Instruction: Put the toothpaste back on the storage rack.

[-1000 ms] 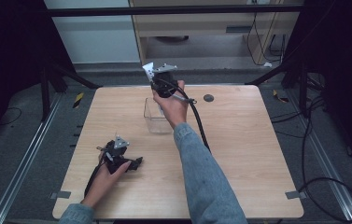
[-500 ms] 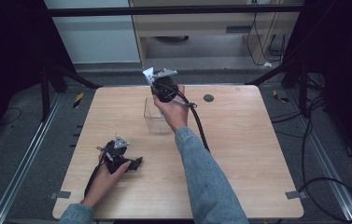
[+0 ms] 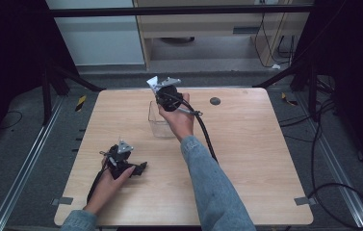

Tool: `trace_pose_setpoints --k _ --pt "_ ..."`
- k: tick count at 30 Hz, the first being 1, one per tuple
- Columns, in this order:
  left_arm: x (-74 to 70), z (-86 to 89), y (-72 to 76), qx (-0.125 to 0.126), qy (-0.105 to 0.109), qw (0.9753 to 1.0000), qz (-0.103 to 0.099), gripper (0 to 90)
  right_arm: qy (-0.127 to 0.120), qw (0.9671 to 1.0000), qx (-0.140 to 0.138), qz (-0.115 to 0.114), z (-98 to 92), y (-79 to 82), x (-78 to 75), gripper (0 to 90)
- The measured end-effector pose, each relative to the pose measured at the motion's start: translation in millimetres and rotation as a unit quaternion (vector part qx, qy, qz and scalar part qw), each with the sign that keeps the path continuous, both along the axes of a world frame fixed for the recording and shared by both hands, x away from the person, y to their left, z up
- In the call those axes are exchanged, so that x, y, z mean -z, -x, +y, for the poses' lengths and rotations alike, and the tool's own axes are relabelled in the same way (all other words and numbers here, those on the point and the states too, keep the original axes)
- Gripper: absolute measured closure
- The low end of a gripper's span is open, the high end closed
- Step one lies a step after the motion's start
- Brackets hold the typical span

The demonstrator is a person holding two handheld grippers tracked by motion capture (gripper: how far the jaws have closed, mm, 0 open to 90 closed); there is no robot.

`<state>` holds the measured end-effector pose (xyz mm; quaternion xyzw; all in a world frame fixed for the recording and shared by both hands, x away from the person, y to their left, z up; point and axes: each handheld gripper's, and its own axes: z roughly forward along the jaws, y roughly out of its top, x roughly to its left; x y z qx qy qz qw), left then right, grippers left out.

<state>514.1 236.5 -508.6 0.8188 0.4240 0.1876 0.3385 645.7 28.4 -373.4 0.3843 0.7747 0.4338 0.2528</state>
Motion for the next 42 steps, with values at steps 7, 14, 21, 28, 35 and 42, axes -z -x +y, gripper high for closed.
trace_pose_setpoints --k 7,14,21,28,35,42 --pt "0.0 0.0 0.0 0.0 0.0 1.0 0.0 0.0 0.0 1.0 -0.001 0.005 0.9 0.0 5.6 78.5" --pt "0.0 0.0 0.0 0.0 0.0 1.0 0.0 0.0 0.007 0.9999 -0.002 0.011 1.6 2.1 12.9 78.8" --pt "0.1 -0.1 0.1 -0.001 0.001 1.0 0.001 0.0 0.012 0.9998 -0.002 0.016 2.3 2.5 17.9 78.8" --pt "0.1 -0.1 0.1 -0.001 0.001 1.0 0.001 0.0 0.015 0.9997 -0.006 0.019 4.4 3.8 19.4 78.8" --pt "0.0 -0.1 0.1 -0.001 0.001 1.0 0.0 0.0 0.018 0.9996 -0.008 0.021 5.1 4.4 22.6 78.9" --pt "0.0 -0.1 0.1 -0.001 0.001 1.0 0.001 0.0 0.019 0.9995 -0.006 0.026 4.1 4.2 26.4 79.0"
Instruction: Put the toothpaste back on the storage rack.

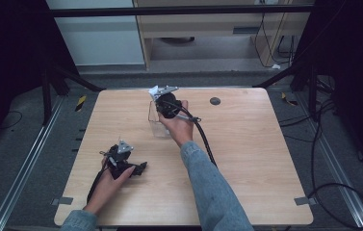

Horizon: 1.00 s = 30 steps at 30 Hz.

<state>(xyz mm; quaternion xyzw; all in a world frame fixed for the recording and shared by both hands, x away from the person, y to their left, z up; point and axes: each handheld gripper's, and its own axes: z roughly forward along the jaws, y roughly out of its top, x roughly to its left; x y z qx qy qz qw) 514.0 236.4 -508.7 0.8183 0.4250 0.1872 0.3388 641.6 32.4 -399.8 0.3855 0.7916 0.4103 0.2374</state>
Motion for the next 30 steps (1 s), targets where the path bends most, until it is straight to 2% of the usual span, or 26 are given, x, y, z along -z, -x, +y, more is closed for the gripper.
trace_pose_setpoints --k 30 --pt "0.0 0.0 0.0 0.0 0.0 1.0 0.0 0.0 0.002 1.0 0.004 0.001 6.0 -3.5 3.8 78.5"
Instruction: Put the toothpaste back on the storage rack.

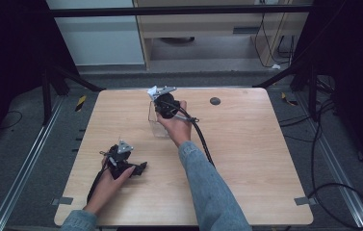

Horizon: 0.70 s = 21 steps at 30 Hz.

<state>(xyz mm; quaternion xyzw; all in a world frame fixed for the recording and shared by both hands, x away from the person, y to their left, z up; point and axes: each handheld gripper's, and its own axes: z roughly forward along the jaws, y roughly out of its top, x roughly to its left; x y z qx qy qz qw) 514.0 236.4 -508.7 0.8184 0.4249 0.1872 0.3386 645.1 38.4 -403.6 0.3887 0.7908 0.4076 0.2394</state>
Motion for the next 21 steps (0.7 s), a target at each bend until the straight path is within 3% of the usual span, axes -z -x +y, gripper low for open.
trace_pose_setpoints --k 21 --pt "0.0 0.0 0.0 0.0 0.0 1.0 0.0 0.0 -0.001 1.0 0.002 0.002 5.0 -5.6 1.8 78.0"
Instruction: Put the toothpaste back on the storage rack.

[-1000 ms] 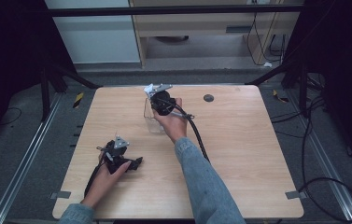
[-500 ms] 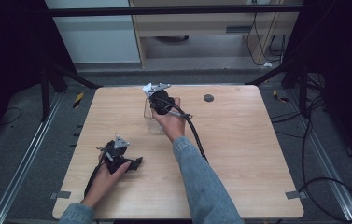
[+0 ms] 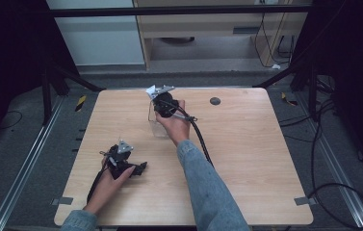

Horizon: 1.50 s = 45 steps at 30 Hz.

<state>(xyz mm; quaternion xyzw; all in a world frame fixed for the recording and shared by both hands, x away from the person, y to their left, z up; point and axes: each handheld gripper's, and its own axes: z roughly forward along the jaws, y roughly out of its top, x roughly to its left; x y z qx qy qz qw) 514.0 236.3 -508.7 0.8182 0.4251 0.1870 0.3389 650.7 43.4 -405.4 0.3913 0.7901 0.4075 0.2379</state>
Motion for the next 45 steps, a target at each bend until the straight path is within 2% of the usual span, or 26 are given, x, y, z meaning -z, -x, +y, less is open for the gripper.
trace_pose_setpoints --k 15,45 --pt "0.0 0.0 0.0 0.0 0.0 1.0 0.0 0.0 0.007 1.0 -0.006 -0.004 7.1 -1.1 1.9 77.3" --pt "0.0 0.0 0.0 0.0 0.0 1.0 0.0 0.0 -0.009 0.9999 -0.008 0.004 6.1 -1.4 1.5 74.4"
